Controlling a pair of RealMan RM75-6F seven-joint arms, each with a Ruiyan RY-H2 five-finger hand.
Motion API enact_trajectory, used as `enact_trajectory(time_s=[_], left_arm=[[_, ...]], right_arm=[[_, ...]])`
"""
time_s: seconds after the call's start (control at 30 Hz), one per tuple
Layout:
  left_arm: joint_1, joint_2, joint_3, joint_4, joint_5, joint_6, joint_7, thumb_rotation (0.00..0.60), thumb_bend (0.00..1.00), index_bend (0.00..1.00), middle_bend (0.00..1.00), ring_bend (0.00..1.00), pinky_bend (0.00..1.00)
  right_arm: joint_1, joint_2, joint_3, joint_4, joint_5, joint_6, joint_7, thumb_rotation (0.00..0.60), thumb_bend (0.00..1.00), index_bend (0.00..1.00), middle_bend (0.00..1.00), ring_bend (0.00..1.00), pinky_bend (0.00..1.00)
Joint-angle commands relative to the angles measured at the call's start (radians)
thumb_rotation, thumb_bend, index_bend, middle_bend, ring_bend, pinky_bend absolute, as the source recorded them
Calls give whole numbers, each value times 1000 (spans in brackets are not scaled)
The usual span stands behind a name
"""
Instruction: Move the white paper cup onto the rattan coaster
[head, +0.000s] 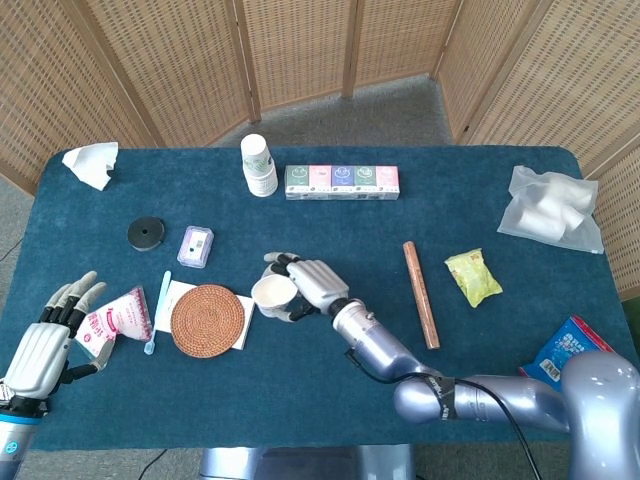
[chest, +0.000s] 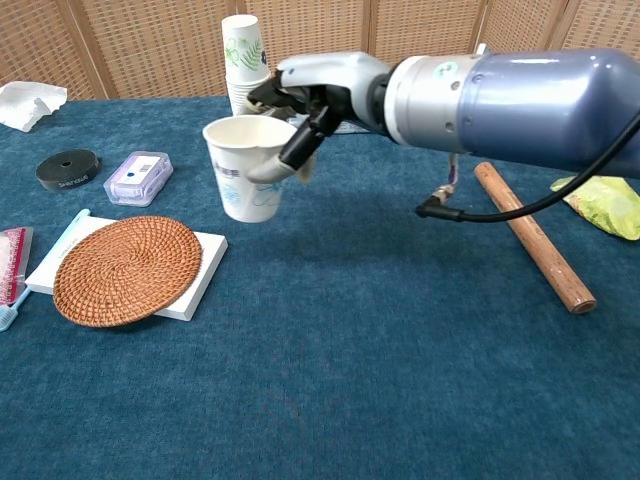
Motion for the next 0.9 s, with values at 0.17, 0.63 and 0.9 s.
enact_trajectory(time_s=[0.17,0.63,0.9], left_arm=[[1,5,5,-5,21,17,-7,548,453,32,0,0,0],[18,4,26,-8,83,75,-36,550,454,32,0,0,0],[24,2,33,-1,103,96,-52,549,453,32,0,0,0]], right_arm=[[44,-38,-6,-43,51,45,-61,600,363,323,152,130,500],[87,-102,-6,-26,93,68,-84,600,363,321,148,130,501],[120,-153,14,25,113,68,-85,600,364,320,148,130,501]])
